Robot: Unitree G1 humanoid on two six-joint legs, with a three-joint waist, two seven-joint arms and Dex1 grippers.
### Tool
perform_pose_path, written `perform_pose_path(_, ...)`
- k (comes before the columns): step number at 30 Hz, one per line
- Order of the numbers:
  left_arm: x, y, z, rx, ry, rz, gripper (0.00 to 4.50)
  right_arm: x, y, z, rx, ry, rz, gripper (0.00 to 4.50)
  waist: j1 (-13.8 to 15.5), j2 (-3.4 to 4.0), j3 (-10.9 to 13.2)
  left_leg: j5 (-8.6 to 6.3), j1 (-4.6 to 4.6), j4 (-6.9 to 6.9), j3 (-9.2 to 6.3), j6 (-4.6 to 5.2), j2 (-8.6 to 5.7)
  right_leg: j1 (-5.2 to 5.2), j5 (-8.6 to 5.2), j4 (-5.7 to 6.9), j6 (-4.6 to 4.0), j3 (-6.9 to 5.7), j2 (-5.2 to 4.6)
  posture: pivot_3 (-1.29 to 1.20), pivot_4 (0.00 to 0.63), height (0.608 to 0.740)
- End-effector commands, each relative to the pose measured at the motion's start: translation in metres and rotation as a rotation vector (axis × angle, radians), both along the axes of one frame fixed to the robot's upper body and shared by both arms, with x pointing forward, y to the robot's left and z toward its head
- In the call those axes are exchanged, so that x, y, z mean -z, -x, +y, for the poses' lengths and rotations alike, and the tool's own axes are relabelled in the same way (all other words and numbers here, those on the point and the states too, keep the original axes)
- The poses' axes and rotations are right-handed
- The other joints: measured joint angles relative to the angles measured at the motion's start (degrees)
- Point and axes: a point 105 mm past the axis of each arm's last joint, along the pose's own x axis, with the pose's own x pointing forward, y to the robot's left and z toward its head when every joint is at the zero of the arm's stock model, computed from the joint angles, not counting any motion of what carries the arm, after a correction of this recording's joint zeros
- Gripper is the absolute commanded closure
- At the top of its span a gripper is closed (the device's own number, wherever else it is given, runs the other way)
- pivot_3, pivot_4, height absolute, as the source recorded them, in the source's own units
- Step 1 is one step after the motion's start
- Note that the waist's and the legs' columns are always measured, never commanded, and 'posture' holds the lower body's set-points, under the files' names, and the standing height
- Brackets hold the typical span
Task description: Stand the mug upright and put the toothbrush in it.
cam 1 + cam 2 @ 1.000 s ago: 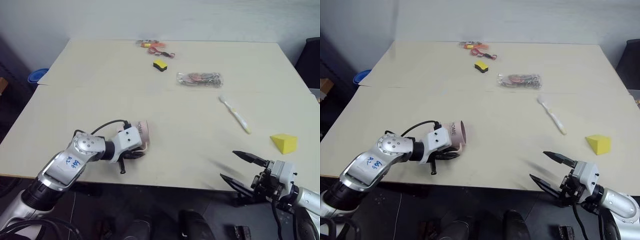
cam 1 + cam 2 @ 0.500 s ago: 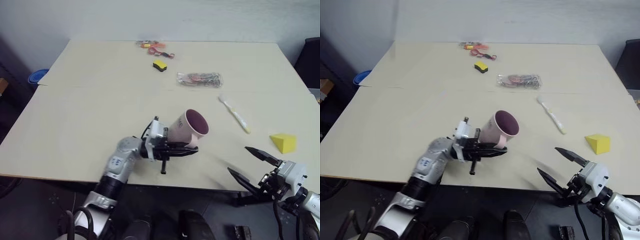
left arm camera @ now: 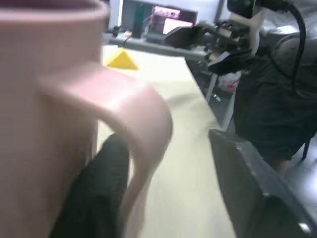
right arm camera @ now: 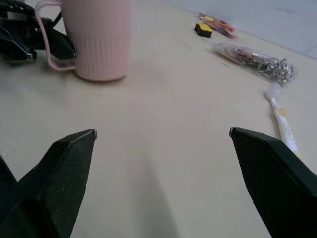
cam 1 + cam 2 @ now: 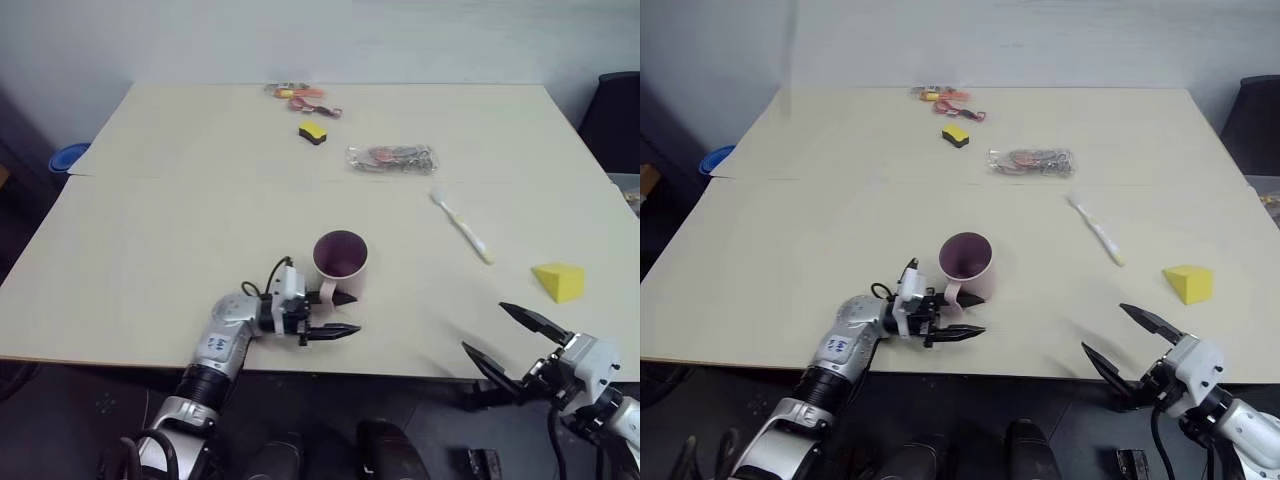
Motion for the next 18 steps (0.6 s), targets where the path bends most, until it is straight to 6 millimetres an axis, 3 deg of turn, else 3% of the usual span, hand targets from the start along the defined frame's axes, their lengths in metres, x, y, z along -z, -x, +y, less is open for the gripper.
perform_pose_path(1,-0.014,0.004,0.03,-0.065,-0.017,-0.042,0.55,-0.004,0.016,-0.017,0.072,-0.001,-0.008,0.0,0.1,0.0,0.0,0.0,-0.01,-0.03,-0.02,0.0,0.01,0.0,0.0,-0.03,0.0,0.0,0.0,0.0,0.15,0.74)
perform_pose_path(3,-0.019,0.008,0.047,-0.114,-0.026,-0.053,0.03,-0.002,0.025,-0.029,0.128,-0.016,0.017,0.0,0.1,0.0,0.0,0.0,-0.02,-0.05,-0.03,0.0,0.0,0.01,0.0,-0.1,0.0,0.0,-0.01,0.0,0.15,0.74)
perform_pose_path(8,-0.035,0.021,0.095,-0.244,-0.064,-0.088,0.03,0.005,0.042,-0.053,0.23,-0.015,0.061,0.0,0.1,0.0,0.0,0.0,-0.01,-0.12,-0.03,0.0,0.02,0.05,0.0,-0.19,-0.01,0.01,-0.01,0.0,0.15,0.74)
perform_pose_path(11,-0.026,0.03,0.111,-0.272,-0.115,-0.062,0.03,0.009,0.03,-0.051,0.212,-0.02,0.053,0.0,0.0,0.01,0.0,0.0,0.02,-0.18,-0.04,0.0,0.03,0.05,-0.02,-0.2,-0.03,0.01,-0.01,0.0,0.15,0.74)
perform_pose_path(16,-0.018,0.028,0.113,-0.292,-0.091,-0.008,0.03,0.006,0.005,-0.043,0.157,-0.035,0.02,0.0,-0.1,0.06,0.0,0.0,0.14,-0.24,0.02,0.0,0.02,0.12,-0.02,-0.2,-0.03,0.08,-0.01,0.0,0.15,0.74)
perform_pose_path(18,-0.011,0.024,0.102,-0.267,-0.086,-0.013,0.03,0.005,-0.003,-0.041,0.133,-0.031,0.012,0.0,0.5,0.08,0.0,0.0,0.14,-0.22,0.01,0.01,0.01,0.12,-0.02,-0.19,-0.03,0.05,-0.02,0.0,0.15,0.74)
